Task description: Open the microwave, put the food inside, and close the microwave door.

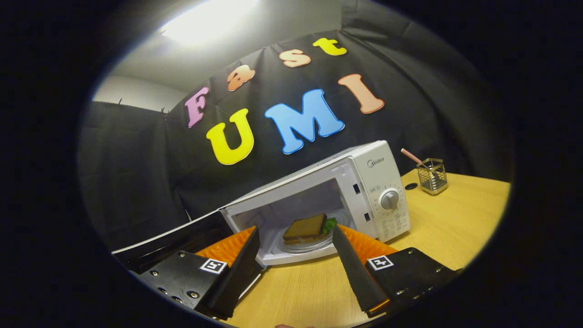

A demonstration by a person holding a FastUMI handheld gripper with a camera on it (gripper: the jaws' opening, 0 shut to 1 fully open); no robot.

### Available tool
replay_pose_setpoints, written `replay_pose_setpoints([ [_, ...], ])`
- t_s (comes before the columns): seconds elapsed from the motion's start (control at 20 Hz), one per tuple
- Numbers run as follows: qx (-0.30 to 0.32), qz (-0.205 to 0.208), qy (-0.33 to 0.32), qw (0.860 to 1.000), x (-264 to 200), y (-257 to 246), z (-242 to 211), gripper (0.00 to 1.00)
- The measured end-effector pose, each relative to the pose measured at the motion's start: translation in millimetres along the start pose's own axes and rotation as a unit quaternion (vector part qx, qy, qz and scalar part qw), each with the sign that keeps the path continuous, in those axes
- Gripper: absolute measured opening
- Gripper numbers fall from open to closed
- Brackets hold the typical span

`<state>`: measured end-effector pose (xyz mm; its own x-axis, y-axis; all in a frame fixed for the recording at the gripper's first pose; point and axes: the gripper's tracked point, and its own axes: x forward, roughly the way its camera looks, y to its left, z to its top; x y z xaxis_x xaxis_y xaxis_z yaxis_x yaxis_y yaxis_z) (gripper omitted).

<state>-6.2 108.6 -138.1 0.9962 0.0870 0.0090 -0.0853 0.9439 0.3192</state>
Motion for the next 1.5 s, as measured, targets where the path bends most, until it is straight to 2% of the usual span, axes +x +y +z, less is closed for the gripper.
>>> replay_pose_setpoints([
  [0.1,-0.029,0.007,-0.003,1.0,-14,10,1,0.96],
  [0.3,-0.082,0.013,-0.006,0.997,-36,30,0,0.8],
  [0.35,-0.094,0.009,-0.005,0.996,-41,33,-1,0.67],
  [0.4,-0.105,0.005,0.0,0.994,-44,35,-4,0.6],
  [0.5,-0.12,0.001,0.011,0.993,-52,40,-11,0.33],
  [0.55,-0.124,0.007,0.014,0.992,-56,47,-14,0.29],
  [0.65,-0.134,0.015,0.011,0.991,-64,58,-16,0.29],
  [0.75,-0.13,0.036,0.012,0.991,-75,76,-19,0.03],
  [0.8,-0.125,0.047,0.015,0.991,-75,86,-20,0.05],
  [0.9,-0.11,0.066,0.024,0.991,-81,102,-27,0.02],
  [1.2,-0.119,0.13,0.009,0.984,-108,167,-23,0.0],
  [1.5,-0.109,0.214,0.029,0.97,-131,245,-33,0.0],
])
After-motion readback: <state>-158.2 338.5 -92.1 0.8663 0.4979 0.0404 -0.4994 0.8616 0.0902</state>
